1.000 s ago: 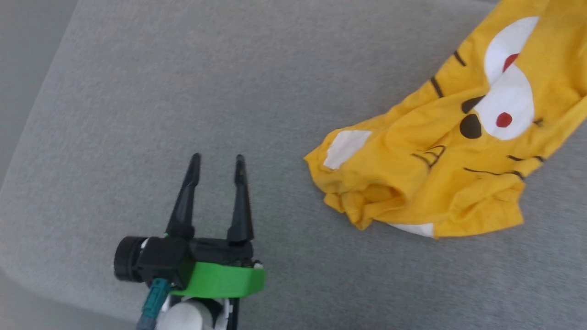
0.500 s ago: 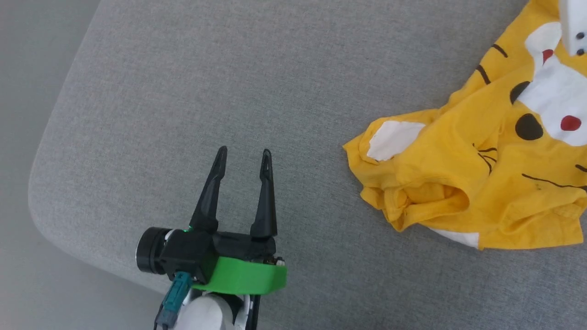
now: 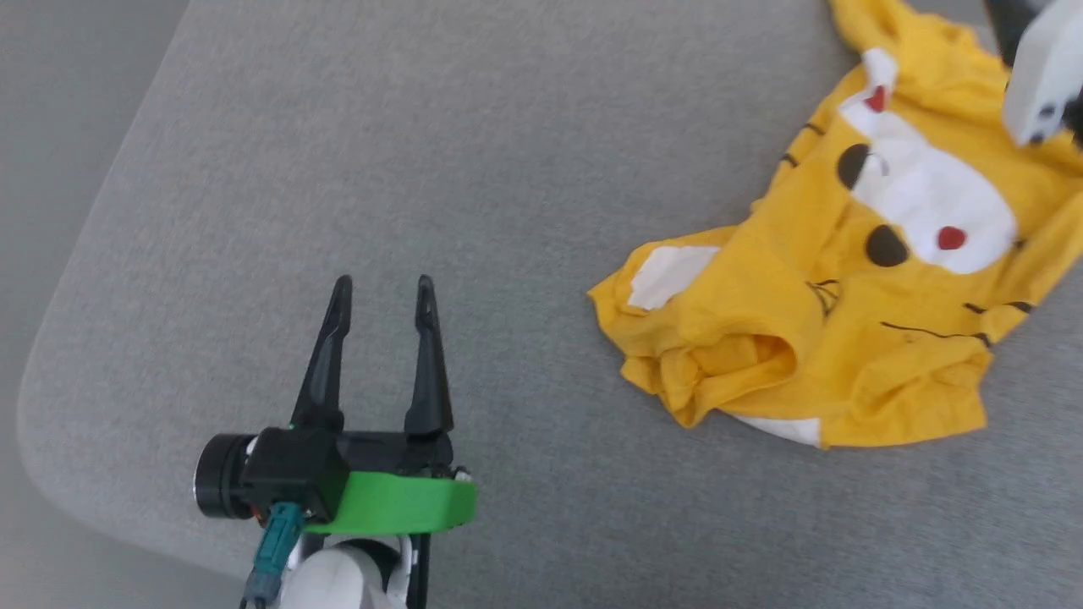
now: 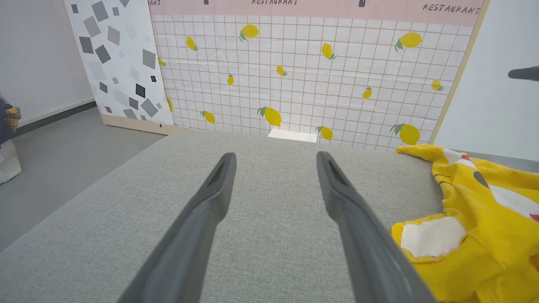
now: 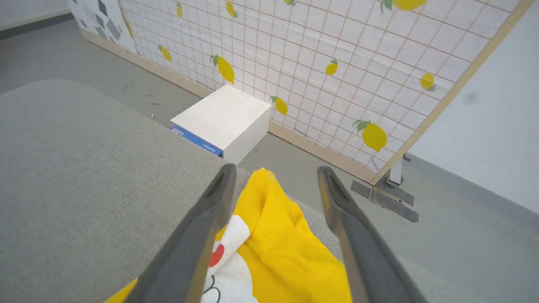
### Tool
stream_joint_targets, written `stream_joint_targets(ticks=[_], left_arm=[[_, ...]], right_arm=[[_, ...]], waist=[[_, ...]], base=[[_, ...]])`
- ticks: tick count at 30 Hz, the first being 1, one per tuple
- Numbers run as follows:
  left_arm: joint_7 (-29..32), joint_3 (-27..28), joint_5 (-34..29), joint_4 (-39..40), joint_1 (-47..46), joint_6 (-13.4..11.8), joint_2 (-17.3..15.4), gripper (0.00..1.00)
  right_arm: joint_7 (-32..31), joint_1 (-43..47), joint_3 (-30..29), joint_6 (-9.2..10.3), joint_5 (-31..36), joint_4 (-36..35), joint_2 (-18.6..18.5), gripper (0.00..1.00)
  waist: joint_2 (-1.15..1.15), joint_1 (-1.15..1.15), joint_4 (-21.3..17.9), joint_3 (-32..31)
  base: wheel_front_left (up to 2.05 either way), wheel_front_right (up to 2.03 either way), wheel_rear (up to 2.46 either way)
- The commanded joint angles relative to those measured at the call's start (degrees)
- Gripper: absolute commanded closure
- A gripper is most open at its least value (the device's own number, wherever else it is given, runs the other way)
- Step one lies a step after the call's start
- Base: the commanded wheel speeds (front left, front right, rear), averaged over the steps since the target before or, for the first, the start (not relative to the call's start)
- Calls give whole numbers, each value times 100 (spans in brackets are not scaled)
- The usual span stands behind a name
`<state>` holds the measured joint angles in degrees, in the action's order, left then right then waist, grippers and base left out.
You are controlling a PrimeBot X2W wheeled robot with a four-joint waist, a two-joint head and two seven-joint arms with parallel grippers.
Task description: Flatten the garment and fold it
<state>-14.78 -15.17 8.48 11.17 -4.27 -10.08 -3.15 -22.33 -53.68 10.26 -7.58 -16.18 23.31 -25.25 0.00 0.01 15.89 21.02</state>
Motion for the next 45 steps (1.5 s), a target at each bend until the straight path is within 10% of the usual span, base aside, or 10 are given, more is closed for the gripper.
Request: stream_joint_targets(ticks=[1, 13, 26, 29, 30, 45], left_arm=[[-22, 64, -58, -4, 94, 45, 27, 0], [-22, 160, -62, 95, 390, 147, 27, 0], [-22, -26, -11, 7, 242, 200, 27, 0], [-22, -41, -9, -28, 229, 192, 27, 0], [-22, -36, -6, -41, 227, 182, 27, 0], [-22, 336, -132, -39, 318, 278, 27, 0]], right_arm=[[-47, 383, -72, 9, -108, -259, 50, 0], [-660, 4120, -792, 9, -334, -2866, 610, 0], [-925, 4667, -484, 9, 461, -2251, 466, 2], [-1174, 4636, -479, 9, 589, -2067, 455, 58], [-1173, 4610, -499, 9, 634, -2058, 456, 100], [-1144, 4813, -2194, 9, 521, -3261, 815, 100]], waist=[[0, -1, -399, -428], [0, -1, -486, -556], [0, -1, -129, -296], [0, -1, -103, -307], [0, -1, -112, -320], [0, -1, -828, -865]], base=[[0, 0, 0], [0, 0, 0], [0, 0, 0], [0, 0, 0], [0, 0, 0], [0, 0, 0]])
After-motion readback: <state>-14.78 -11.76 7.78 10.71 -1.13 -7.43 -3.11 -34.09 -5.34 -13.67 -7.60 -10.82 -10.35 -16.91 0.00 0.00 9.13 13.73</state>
